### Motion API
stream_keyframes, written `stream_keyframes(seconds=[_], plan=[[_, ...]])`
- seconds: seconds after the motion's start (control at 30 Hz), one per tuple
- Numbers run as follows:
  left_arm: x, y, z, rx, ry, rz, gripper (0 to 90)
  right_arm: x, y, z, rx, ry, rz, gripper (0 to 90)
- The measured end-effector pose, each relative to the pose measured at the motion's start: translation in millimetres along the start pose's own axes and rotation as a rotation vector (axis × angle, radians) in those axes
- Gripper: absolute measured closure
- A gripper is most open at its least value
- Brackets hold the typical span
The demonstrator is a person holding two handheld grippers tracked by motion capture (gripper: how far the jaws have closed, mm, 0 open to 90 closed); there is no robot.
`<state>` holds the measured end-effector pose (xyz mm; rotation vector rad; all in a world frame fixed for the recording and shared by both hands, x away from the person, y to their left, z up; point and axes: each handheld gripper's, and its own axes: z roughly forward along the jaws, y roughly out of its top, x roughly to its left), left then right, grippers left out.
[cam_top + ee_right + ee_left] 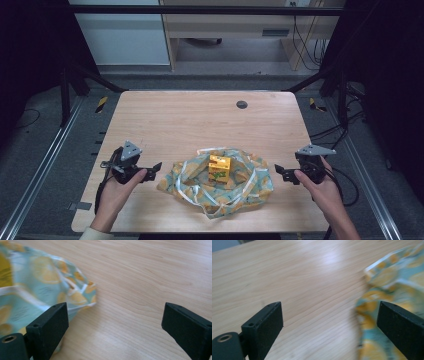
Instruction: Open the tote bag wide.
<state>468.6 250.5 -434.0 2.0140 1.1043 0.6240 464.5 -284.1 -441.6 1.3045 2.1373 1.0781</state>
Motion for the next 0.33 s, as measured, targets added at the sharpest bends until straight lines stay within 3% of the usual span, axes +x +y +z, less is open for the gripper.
stream_keyframes(seconds=[0.1,0.23,0.33], plan=[[15.3,-15.8,6.1,0.028,0.060,-0.014,6.4,-6.9,-6.3,11.7,-0.006,-0.036,0.049,8.9],[28.4,-34.2,9.6,0.052,0.087,-0.080,6.4,-12.9,-20.2,22.0,0.004,-0.106,0.076,9.5],[35.0,-39.7,12.1,0.080,0.103,-0.087,6.7,-16.3,-31.2,24.9,0.018,-0.112,0.102,9.9]])
